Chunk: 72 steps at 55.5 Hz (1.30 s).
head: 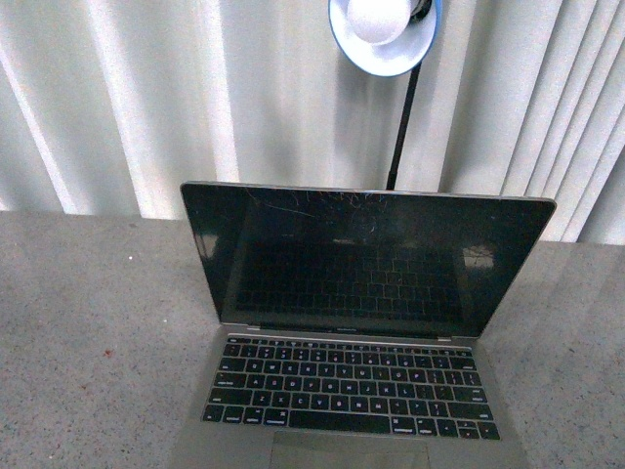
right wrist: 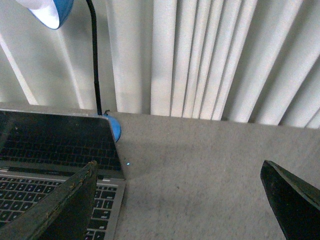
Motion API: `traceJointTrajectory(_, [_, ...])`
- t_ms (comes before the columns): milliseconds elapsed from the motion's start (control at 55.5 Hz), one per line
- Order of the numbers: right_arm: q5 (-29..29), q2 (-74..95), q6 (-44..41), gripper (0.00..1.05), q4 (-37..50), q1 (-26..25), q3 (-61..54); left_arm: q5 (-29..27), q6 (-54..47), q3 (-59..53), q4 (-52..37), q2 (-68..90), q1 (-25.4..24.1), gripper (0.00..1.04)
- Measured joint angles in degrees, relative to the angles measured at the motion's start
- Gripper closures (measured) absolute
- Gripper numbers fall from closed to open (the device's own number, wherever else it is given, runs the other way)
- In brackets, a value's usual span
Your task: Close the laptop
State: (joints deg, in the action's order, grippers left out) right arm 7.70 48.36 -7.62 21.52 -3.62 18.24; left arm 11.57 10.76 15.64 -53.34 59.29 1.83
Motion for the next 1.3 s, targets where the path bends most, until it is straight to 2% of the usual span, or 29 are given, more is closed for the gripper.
traceJointTrajectory(126, [5.8,13.2,-5.2,0.07,4.5,1.9,7.4,1.3,-6.4,10.4,-3.6,16.6,2.3,0.07])
traceJointTrajectory(234, [5.1,23.9,-8.4,0.07,6.6,3.8,15.2,2.1,-10.9,18.5,-3.6,27.1,3.6,0.07])
traceJointTrajectory(486, [4.1,36.2,-10.2,0.08,6.9,8.5,25.3,-0.8,-17.3,33.1,9.0,34.1,6.5,0.07])
traceJointTrajectory(558, [4.4,38.1,-10.3,0.19,6.7,9.3,27.5,-1.7,-18.6,35.8,11.5,35.8,7.3,0.07])
traceJointTrajectory(828, [6.3,42.8,-15.7,0.64,1.5,11.5,32.9,1.5,-27.3,41.7,25.6,38.6,10.9,0.49])
traceJointTrajectory(1026, [7.8,43.9,-20.2,1.02,-1.2,12.3,33.8,0.0,-31.9,45.6,29.6,41.0,13.3,0.88])
traceJointTrajectory(1080, [8.1,44.0,-21.0,1.02,-1.9,12.3,33.9,-0.4,-33.2,46.4,31.4,41.6,13.7,1.02])
traceJointTrajectory(1296, [9.4,44.5,-23.5,1.02,-3.5,12.5,33.8,-2.3,-35.7,47.2,35.4,43.3,14.4,1.01])
